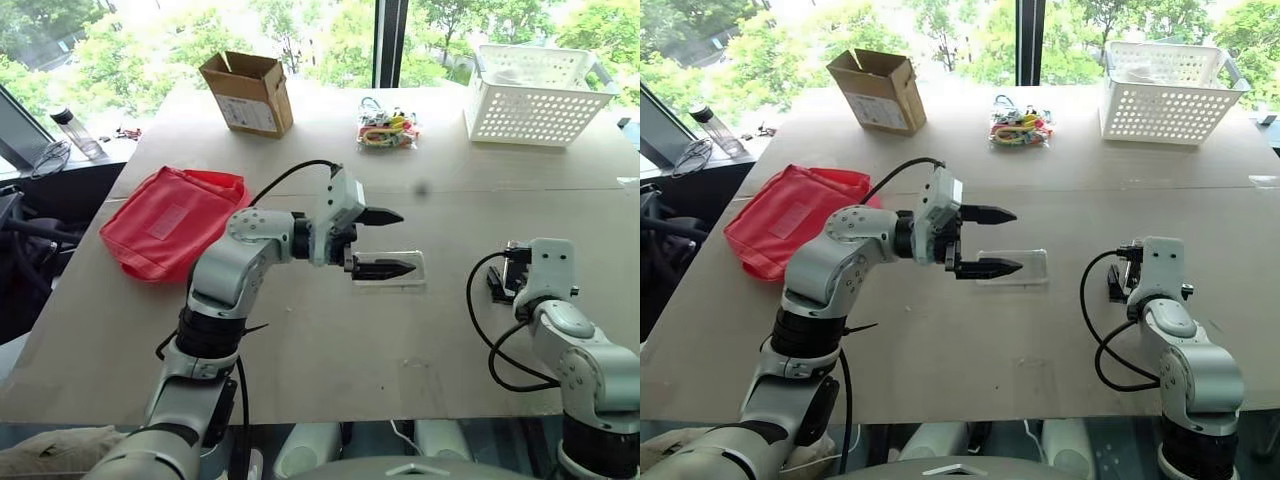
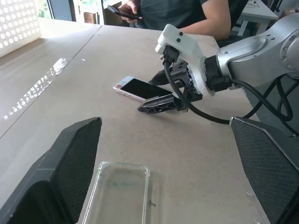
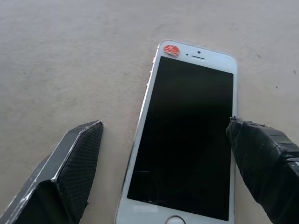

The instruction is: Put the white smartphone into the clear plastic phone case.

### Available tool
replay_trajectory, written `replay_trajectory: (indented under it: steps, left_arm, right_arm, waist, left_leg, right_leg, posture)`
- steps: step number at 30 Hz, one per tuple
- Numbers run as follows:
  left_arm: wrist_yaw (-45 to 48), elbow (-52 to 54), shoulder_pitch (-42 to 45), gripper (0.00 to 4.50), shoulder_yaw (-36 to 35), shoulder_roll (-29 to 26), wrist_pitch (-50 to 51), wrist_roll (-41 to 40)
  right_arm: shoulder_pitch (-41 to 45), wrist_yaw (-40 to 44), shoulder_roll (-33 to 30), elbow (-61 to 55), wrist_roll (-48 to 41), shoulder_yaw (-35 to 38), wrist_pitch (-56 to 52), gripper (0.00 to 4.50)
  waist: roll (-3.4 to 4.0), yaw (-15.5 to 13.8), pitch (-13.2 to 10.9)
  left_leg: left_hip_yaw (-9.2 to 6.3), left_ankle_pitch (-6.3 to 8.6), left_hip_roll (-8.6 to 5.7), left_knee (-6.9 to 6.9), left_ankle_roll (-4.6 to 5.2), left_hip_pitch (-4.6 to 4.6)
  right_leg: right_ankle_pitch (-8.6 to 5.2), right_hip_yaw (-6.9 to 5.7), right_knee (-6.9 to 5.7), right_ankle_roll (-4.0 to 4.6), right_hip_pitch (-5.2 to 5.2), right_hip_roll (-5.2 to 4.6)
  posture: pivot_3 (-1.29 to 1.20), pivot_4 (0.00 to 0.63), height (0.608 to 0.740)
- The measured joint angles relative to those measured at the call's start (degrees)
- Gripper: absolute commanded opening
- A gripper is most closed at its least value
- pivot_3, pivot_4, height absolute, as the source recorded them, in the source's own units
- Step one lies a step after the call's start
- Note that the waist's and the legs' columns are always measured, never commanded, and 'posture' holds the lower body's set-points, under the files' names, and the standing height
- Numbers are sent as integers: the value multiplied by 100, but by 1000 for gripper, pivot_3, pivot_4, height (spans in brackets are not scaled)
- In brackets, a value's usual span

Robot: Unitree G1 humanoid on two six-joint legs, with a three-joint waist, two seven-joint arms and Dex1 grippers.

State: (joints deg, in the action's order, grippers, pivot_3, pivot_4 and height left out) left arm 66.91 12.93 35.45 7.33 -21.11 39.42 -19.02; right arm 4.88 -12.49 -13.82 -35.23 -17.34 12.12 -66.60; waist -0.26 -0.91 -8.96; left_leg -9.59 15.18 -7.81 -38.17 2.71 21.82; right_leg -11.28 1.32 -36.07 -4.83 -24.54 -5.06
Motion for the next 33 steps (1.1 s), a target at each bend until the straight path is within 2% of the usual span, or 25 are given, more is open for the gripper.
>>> replay_trajectory:
  steps: [4,8,10,13,14,21,28,33]
  left_arm:
    - [-187,69,-161,4487,12,-121,-111,-111]
    - [-303,174,-188,4487,17,-211,-158,-181]
    - [-351,178,-197,4500,18,-229,-174,-217]
    - [-457,197,-200,4500,32,-232,-177,-301]
    - [-482,215,-206,4500,36,-246,-178,-323]
    - [-639,218,-246,4500,48,-328,-185,-383]
    - [-1081,198,-471,4500,-42,-319,-560,-343]
    - [-1197,51,-777,4500,-363,-400,-1058,-369]
  right_arm:
    - [768,-330,689,229,127,632,-819,4500]
    - [1143,-314,717,254,277,822,-1521,4500]
    - [1178,-241,693,248,307,849,-1640,3954]
    - [1077,-22,643,176,324,768,-1707,2806]
    - [1011,47,608,138,347,716,-1720,2753]
    - [789,438,386,59,455,555,-1420,2753]
    - [643,1893,-473,203,101,-95,-90,2753]
    - [1317,3269,-1205,439,-87,-1212,988,2753]
  waist:
    - [1,24,4]
    - [1,8,10]
    - [0,2,15]
    - [-1,6,16]
    - [-11,7,23]
    - [-19,4,31]
    - [2,141,14]
    - [3,198,12]
  left_leg:
    - [15,0,3,0,0,-4]
    - [25,-1,3,-1,0,-10]
    - [22,-1,3,-1,0,-11]
    - [21,-1,3,0,-1,-10]
    - [20,-1,5,0,-1,-10]
    - [20,0,5,2,-1,-8]
    - [44,0,11,7,-1,-10]
    - [46,-2,25,17,-4,-10]
  right_leg:
    - [4,16,-8,6,-5,4]
    - [8,20,-10,11,-3,4]
    - [8,16,-13,11,-3,5]
    - [8,15,-15,11,-3,4]
    - [8,13,-15,11,-3,5]
    - [7,13,-9,11,-3,5]
    - [8,32,-10,9,-12,7]
    - [8,29,-13,10,-22,14]
  posture:
    - [0,150,740]
    - [0,150,740]
    - [0,150,740]
    - [0,150,740]
    - [0,150,740]
    - [0,150,740]
    - [0,150,740]
    - [0,150,740]
